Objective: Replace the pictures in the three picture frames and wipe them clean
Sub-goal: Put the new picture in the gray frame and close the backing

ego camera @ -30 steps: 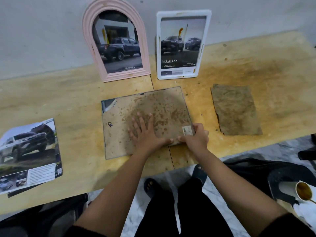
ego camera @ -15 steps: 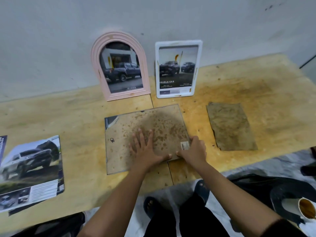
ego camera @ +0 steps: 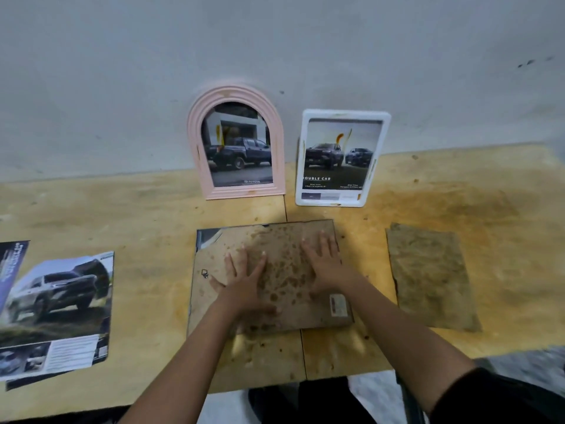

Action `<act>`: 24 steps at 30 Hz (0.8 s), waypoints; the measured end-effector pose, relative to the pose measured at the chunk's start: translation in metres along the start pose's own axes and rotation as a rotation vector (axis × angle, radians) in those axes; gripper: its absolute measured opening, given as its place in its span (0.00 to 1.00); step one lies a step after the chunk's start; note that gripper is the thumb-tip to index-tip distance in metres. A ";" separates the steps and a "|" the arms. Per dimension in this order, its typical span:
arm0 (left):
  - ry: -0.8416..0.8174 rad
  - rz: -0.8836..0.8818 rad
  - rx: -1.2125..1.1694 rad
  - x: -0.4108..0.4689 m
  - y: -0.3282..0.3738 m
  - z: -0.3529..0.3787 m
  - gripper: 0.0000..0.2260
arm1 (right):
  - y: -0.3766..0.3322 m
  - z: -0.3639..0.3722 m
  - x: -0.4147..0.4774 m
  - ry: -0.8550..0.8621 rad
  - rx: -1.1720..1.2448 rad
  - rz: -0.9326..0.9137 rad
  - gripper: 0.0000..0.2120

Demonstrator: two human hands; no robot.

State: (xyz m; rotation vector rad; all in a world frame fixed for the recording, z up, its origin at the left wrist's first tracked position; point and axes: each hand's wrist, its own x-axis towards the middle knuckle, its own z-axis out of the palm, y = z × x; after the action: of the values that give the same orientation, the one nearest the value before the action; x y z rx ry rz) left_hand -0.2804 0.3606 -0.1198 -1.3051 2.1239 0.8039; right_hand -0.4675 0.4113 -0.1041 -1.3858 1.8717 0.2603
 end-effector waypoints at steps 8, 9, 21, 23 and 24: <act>-0.009 -0.008 -0.013 -0.002 -0.002 0.004 0.52 | -0.004 0.000 0.001 -0.047 -0.004 0.001 0.50; 0.014 -0.004 -0.007 -0.005 -0.001 0.004 0.52 | -0.005 -0.002 0.001 -0.032 -0.015 0.009 0.50; 0.724 -0.273 -0.538 -0.047 -0.047 0.014 0.13 | 0.013 0.016 -0.024 0.413 0.181 0.312 0.32; 0.697 -0.344 -0.581 -0.044 -0.047 0.016 0.09 | 0.011 0.020 -0.023 0.440 0.273 0.320 0.30; 0.705 -0.375 -0.596 -0.043 -0.046 0.017 0.08 | 0.009 0.021 -0.023 0.450 0.323 0.332 0.30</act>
State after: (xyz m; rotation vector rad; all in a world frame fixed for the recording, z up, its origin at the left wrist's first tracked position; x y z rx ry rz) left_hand -0.2195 0.3819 -0.1122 -2.5177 2.0611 0.9386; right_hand -0.4637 0.4436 -0.1050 -0.9614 2.3883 -0.2065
